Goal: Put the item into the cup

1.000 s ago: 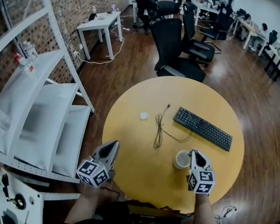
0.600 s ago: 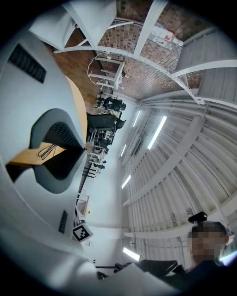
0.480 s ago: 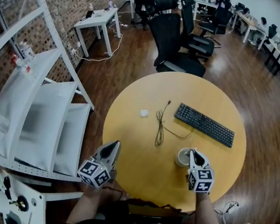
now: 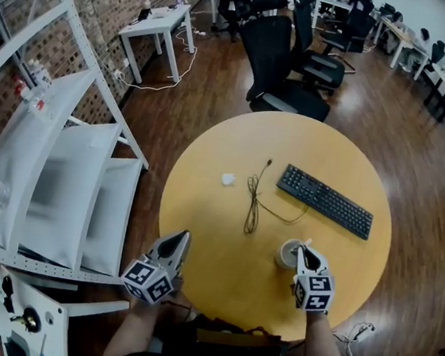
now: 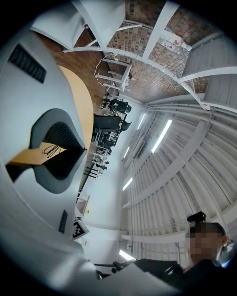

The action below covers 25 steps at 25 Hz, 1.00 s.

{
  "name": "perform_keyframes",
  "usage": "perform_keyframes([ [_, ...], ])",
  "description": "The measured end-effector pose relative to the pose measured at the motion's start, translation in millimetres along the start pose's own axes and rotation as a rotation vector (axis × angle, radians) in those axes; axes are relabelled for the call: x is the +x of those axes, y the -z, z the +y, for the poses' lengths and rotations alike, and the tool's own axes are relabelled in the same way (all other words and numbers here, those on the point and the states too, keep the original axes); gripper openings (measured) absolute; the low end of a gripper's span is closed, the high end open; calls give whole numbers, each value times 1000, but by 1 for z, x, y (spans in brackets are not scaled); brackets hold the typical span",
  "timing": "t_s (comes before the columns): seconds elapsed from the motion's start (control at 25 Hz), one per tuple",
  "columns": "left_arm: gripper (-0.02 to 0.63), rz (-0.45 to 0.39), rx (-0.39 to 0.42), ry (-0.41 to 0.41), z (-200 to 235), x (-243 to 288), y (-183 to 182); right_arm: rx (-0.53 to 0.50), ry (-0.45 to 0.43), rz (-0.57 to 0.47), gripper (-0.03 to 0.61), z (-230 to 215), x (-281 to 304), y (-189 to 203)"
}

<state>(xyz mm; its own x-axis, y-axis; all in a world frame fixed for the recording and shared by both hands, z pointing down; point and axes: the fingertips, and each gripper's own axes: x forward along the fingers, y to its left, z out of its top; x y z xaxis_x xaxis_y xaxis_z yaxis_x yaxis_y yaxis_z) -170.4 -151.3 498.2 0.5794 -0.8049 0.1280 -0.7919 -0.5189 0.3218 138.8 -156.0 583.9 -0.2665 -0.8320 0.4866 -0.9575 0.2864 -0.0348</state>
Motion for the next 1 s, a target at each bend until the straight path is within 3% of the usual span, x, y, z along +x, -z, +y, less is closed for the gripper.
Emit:
perform_keyframes([
  [0.44,-8,35,-33,3,-6,-6,18,-15,-13,66,34,3,4,16],
  [1.0,-8,43,-32,-5,-14,-9,26,-4,-28,52,66,-2,0,18],
])
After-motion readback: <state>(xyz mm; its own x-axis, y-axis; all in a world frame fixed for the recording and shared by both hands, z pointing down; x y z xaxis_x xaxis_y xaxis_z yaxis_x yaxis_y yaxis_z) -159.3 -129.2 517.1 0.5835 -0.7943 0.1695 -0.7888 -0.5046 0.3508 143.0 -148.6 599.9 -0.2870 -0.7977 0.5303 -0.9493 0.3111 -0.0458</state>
